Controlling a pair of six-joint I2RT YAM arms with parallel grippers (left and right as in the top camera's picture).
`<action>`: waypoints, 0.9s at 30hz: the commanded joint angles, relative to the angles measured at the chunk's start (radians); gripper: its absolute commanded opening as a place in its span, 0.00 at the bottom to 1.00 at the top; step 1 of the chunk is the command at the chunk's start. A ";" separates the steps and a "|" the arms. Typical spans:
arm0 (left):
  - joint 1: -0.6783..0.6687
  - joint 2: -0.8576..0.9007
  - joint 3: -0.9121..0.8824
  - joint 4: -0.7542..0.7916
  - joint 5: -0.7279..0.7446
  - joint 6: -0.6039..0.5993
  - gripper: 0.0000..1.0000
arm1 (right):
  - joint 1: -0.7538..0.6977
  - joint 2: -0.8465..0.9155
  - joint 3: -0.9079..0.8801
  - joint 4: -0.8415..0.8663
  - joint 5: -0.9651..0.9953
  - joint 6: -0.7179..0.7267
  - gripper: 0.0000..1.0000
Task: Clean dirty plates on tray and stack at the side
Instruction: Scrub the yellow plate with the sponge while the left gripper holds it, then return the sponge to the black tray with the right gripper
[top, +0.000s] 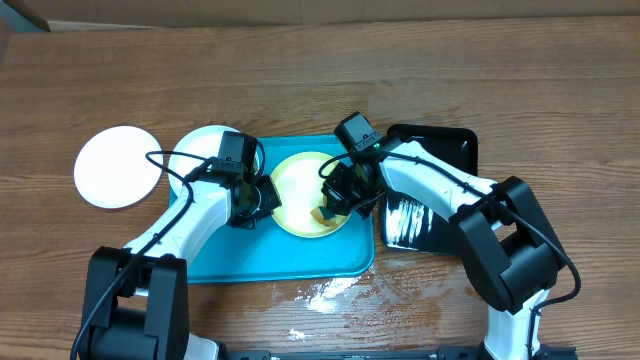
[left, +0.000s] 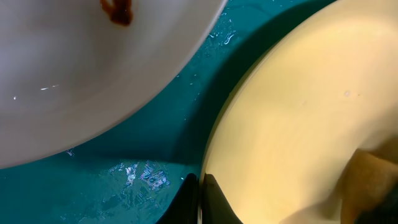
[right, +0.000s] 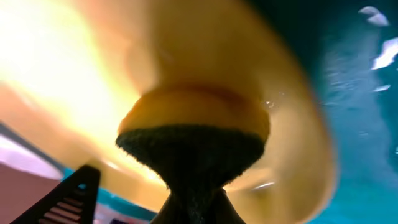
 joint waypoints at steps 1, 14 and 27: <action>-0.001 0.009 0.014 0.000 -0.010 -0.016 0.04 | 0.016 -0.009 -0.007 0.024 -0.099 0.020 0.04; -0.001 0.009 0.014 -0.003 -0.010 -0.016 0.04 | -0.024 -0.124 0.038 0.169 -0.317 -0.048 0.04; -0.001 0.009 0.014 -0.005 -0.010 0.003 0.04 | -0.311 -0.211 0.124 -0.332 0.198 -0.599 0.04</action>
